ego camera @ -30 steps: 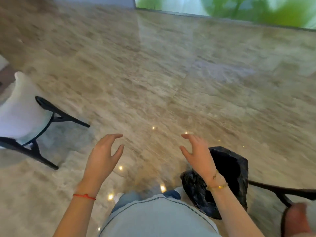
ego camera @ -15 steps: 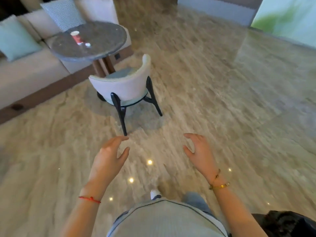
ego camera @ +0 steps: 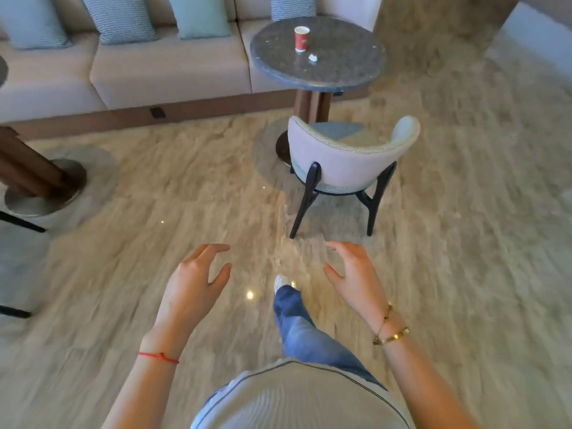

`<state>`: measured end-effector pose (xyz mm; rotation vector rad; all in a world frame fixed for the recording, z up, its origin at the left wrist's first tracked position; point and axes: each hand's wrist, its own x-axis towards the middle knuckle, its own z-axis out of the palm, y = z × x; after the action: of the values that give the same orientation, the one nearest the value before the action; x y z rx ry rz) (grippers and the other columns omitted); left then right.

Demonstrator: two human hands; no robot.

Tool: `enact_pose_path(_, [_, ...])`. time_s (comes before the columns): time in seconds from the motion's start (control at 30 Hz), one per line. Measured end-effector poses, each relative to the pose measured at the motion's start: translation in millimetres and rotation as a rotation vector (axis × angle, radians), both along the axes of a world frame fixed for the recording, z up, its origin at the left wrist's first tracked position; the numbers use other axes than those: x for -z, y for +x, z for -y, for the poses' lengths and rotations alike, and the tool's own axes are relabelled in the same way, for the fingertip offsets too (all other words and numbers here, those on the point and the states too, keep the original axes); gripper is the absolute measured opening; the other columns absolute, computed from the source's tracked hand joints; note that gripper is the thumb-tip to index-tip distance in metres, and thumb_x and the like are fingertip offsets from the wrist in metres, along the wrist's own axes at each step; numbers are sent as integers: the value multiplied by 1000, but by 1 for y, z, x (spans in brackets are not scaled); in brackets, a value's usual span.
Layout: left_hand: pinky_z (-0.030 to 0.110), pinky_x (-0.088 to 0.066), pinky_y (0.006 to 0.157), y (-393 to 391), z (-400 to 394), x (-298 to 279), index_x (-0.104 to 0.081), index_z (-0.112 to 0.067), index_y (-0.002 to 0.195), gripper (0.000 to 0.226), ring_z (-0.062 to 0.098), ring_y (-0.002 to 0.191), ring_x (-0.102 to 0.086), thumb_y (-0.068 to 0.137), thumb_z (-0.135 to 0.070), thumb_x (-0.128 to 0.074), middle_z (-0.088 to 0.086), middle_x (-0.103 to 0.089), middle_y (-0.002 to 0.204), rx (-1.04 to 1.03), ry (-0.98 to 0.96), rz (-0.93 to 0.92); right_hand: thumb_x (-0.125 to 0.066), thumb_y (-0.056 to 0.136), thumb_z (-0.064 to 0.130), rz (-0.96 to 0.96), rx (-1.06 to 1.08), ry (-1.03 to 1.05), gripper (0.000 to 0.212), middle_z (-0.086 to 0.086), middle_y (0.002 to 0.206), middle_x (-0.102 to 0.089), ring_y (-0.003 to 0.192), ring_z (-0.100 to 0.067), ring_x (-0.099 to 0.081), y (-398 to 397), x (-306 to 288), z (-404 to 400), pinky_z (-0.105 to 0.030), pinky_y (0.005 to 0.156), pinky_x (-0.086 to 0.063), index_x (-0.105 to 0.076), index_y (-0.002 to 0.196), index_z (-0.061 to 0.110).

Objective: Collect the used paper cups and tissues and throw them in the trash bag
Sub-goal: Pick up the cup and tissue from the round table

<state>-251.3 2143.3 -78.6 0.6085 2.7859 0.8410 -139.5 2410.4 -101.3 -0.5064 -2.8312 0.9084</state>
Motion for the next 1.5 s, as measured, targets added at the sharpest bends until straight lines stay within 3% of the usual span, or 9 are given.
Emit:
enact_pose_path(0.27, [24, -43, 71, -153, -2, 1, -58, -28, 124, 32, 16, 89, -65, 92, -33, -61, -10, -60, 125, -104, -39, -35, -63, 90, 27, -5, -133, -7, 40, 2, 121, -59, 119, -14, -47, -187, 12, -8, -24, 96, -42, -54, 128, 19])
enact_pose_path(0.4, [28, -48, 72, -235, -6, -16, -58, -28, 124, 32, 17, 87, -65, 92, -32, -61, -10, -59, 125, -128, -52, -53, -63, 90, 27, -42, -158, -44, 39, 2, 119, -58, 118, -12, -46, -285, 0, -11, -22, 98, -39, -55, 127, 20])
enact_pose_path(0.53, [27, -48, 77, -308, -12, -28, -59, -28, 123, 31, 15, 98, -64, 92, -31, -62, -11, -60, 124, -147, -44, -70, -63, 90, 27, -46, -186, -60, 39, 2, 119, -58, 117, -12, -47, -368, -8, -15, -24, 98, -40, -54, 127, 20])
enact_pose_path(0.73, [28, -49, 82, -421, -26, -27, -61, -26, 122, 31, 17, 104, -64, 91, -29, -63, -9, -62, 123, -121, -25, -55, -64, 90, 28, -16, -153, -50, 40, 3, 123, -59, 119, -12, -47, -466, -4, -26, -16, 96, -32, -55, 127, 19])
enact_pose_path(1.03, [21, -39, 66, -632, -68, -17, -60, -25, 123, 33, 12, 80, -56, 90, -26, -64, -8, -63, 115, 38, 7, -70, -65, 88, 25, -20, 34, -47, 40, -2, 122, -61, 118, -17, -50, -633, 12, -50, -23, 99, -37, -58, 126, 16])
enact_pose_path(1.1, [23, -45, 66, -681, -82, -21, -58, -25, 126, 35, 12, 77, -59, 91, -27, -62, -7, -62, 120, 103, 2, -70, -66, 87, 24, -38, 96, -55, 39, -1, 118, -61, 115, -17, -50, -671, 10, -58, -19, 97, -34, -58, 124, 16])
enact_pose_path(1.23, [26, -52, 77, -770, -117, -25, -55, -25, 129, 37, 15, 96, -65, 93, -28, -60, -8, -57, 130, 251, -2, -68, -68, 85, 23, -58, 243, -82, 39, -1, 114, -62, 113, -18, -50, -731, 10, -78, -20, 94, -35, -58, 122, 16])
enact_pose_path(1.5, [36, -52, 86, -899, -224, -16, -55, -23, 131, 42, 22, 112, -60, 90, -21, -64, -2, -58, 128, 489, 9, -48, -64, 88, 25, -17, 466, -51, 39, -4, 120, -60, 115, -21, -50, -800, 20, -143, -24, 95, -35, -56, 125, 15])
